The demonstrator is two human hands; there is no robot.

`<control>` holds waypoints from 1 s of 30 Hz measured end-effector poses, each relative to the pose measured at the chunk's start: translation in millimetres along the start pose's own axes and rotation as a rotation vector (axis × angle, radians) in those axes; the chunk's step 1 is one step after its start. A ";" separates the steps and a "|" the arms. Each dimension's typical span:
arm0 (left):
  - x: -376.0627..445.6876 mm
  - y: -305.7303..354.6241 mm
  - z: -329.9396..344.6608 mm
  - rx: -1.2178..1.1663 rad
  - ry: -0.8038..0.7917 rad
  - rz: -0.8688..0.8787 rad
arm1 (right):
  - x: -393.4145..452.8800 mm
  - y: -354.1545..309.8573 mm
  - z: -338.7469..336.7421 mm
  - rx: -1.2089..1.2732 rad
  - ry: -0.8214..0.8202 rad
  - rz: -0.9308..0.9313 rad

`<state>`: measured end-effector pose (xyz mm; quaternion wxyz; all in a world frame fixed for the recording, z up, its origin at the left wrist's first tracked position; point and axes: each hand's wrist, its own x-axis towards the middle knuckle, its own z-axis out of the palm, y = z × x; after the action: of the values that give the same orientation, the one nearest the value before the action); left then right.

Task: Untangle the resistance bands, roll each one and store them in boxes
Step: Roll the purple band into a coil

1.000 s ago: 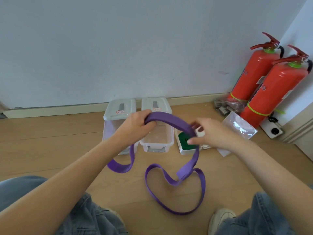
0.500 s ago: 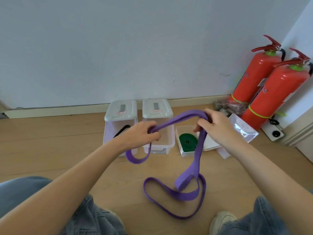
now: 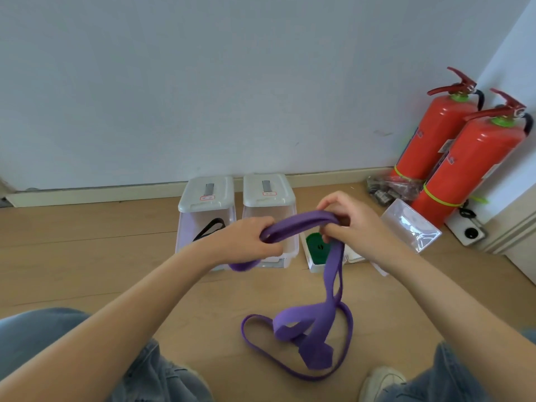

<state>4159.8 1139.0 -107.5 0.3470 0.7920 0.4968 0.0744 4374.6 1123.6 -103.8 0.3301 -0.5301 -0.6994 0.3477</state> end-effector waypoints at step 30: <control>1.0 14.2 -15.8 -1.054 -0.011 -0.054 | 0.8 -15.9 1.3 -0.096 -0.147 -0.178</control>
<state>4163.4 1143.6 -87.0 0.7027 0.4975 0.4101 0.3009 4365.2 1121.1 -91.2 0.2817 -0.4540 -0.7819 0.3212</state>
